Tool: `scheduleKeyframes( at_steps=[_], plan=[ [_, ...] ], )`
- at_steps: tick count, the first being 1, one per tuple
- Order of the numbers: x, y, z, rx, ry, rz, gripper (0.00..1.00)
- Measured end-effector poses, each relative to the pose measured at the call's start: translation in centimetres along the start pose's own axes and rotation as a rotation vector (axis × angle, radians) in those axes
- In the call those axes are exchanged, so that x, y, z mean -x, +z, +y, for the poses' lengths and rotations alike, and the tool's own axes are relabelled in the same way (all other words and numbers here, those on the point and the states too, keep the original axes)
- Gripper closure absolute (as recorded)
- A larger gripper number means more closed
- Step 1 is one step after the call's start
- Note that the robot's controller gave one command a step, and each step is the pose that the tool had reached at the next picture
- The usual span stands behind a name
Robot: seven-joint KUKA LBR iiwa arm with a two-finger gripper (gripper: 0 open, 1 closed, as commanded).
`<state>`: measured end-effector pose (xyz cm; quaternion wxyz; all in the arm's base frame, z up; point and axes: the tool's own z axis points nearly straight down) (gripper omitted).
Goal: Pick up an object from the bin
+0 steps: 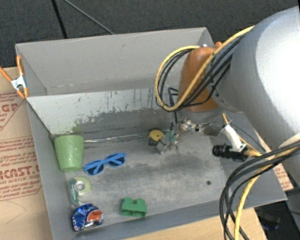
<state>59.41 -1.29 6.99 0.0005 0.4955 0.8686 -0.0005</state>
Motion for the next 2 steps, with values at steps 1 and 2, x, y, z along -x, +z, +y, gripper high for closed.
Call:
scheduleKeyframes(
  at_steps=[1, 2],
  plan=[
    [0.02, -4.86, 0.12, 0.004, -0.002, 0.0, 1.0],
    [0.0, -5.3, 0.11, 0.0, -0.003, 0.001, 1.0]
  ],
)
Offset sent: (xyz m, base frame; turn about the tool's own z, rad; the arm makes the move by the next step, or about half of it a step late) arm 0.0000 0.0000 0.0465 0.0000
